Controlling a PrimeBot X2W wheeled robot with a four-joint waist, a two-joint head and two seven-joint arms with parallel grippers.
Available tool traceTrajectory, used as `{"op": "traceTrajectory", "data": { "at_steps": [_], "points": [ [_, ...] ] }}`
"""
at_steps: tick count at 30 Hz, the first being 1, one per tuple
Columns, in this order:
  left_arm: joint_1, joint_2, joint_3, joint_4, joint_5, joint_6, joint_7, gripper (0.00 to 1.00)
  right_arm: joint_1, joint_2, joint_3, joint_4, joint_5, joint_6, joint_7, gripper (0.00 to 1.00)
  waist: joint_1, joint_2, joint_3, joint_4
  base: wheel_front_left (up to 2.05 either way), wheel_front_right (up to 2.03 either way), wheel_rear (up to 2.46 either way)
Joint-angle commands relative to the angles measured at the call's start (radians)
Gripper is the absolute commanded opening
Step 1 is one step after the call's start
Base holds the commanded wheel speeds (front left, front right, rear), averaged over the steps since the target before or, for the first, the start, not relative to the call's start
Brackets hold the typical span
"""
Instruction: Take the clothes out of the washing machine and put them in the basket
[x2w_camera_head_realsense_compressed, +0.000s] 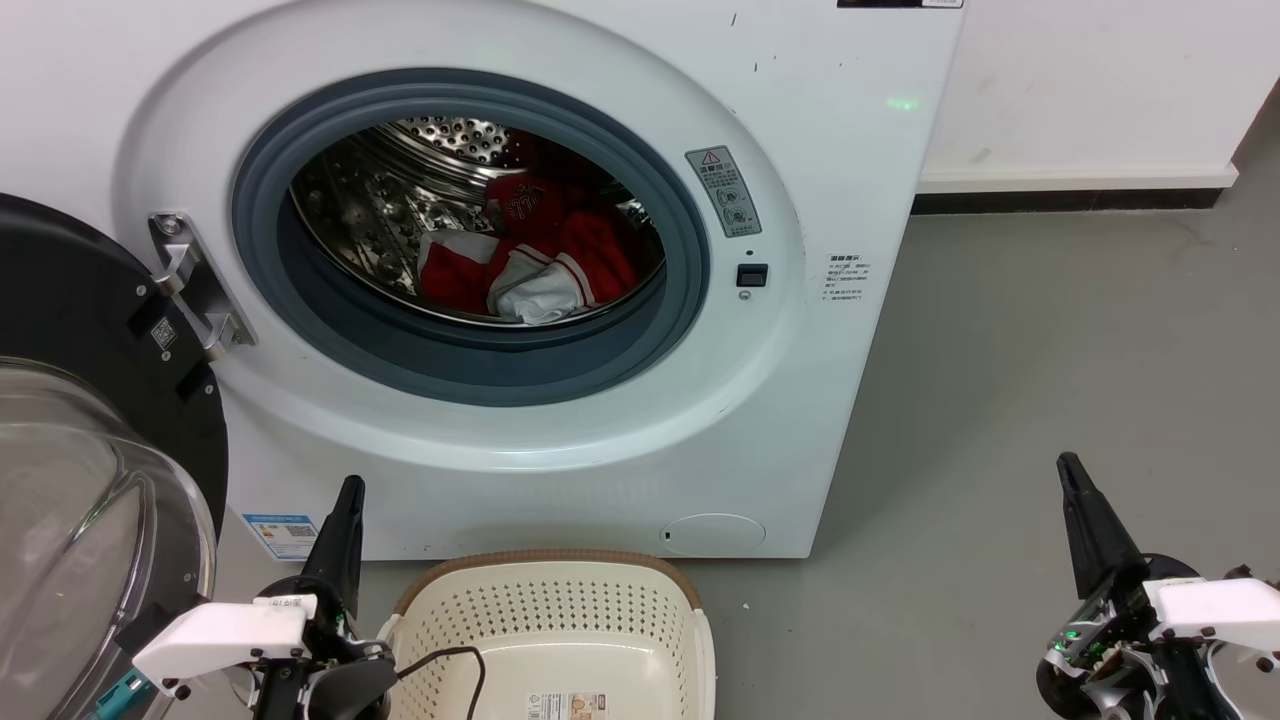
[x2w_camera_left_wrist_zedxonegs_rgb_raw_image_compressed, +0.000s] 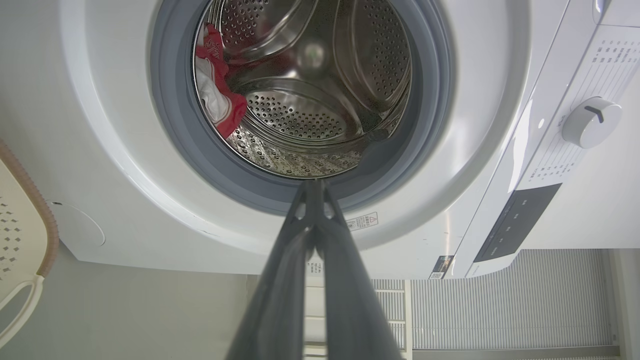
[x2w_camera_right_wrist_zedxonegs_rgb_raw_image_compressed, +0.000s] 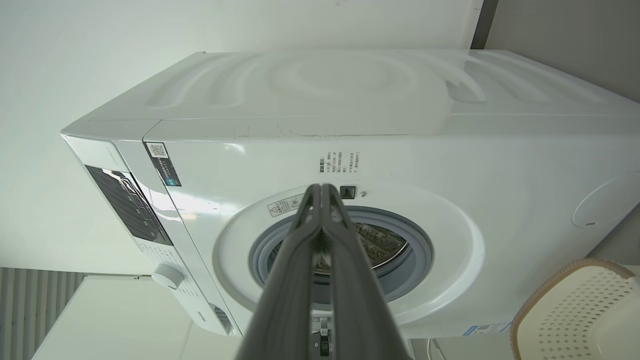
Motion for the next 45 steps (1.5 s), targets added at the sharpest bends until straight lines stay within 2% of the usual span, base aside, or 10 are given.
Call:
{"op": "traceTrajectory", "data": {
  "at_steps": [1,14,15,21,26,35,36,45],
  "points": [
    [-0.006,-0.001,0.003,0.000,0.000,-0.003,0.002,0.00,-0.013,0.003,-0.001,0.001,-0.006,0.000,0.002,0.00,0.0000,0.0000,0.000,0.000,0.00,0.00,0.00],
    [-0.006,-0.001,0.003,0.000,0.000,-0.003,0.002,0.00,-0.013,0.003,0.000,0.001,-0.006,0.000,0.002,0.00,0.0000,0.0000,0.000,0.000,0.00,0.00,0.00],
    [0.000,0.000,0.000,0.000,0.000,0.000,-0.001,1.00,0.000,0.000,0.000,0.000,0.000,0.000,-0.001,1.00,0.0000,0.0000,0.000,0.000,0.00,0.00,0.00],
    [0.027,-0.002,-0.007,0.017,0.010,0.000,-0.017,1.00,0.028,0.002,0.005,0.023,-0.007,0.000,-0.015,1.00,0.0000,0.0000,0.000,0.000,0.00,0.00,0.00],
    [0.033,-0.002,0.004,-0.002,0.080,0.001,-0.043,1.00,0.037,0.002,0.000,0.014,-0.066,0.000,-0.040,1.00,0.0000,0.0000,0.001,0.000,0.00,0.00,0.00],
    [0.044,-0.001,-0.002,-0.069,0.255,0.036,-0.085,1.00,0.052,0.001,-0.009,-0.047,-0.268,0.000,-0.083,1.00,0.0000,0.0000,0.004,0.000,0.00,0.00,0.00],
    [0.047,-0.001,-0.007,-0.084,0.303,0.046,-0.094,1.00,0.055,0.001,-0.006,-0.066,-0.322,0.000,-0.092,1.00,0.0000,0.0000,0.005,0.000,0.00,0.00,0.00],
    [0.063,-0.001,-0.044,-0.136,0.517,0.104,-0.131,1.00,0.078,0.001,0.025,-0.145,-0.570,0.000,-0.129,1.00,0.0000,0.0000,0.008,0.000,0.00,0.00,0.00]
  ]
}}
